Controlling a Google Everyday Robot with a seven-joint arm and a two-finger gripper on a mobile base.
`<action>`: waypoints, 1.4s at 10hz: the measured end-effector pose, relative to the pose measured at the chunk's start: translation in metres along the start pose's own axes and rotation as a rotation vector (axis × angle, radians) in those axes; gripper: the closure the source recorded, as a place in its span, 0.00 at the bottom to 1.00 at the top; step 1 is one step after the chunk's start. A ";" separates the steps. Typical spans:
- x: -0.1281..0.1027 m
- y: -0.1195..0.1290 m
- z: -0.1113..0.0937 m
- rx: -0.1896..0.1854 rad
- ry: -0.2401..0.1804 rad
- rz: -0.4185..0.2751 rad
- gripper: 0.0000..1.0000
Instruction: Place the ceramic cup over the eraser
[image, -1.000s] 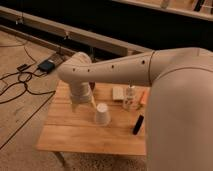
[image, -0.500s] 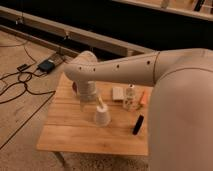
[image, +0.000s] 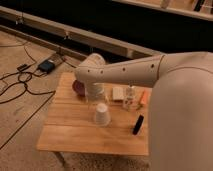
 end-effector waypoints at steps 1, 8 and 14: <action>-0.004 -0.007 0.005 0.001 -0.002 0.002 0.35; -0.006 -0.021 0.032 -0.057 -0.009 0.035 0.35; 0.000 -0.014 0.052 -0.066 0.011 -0.017 0.35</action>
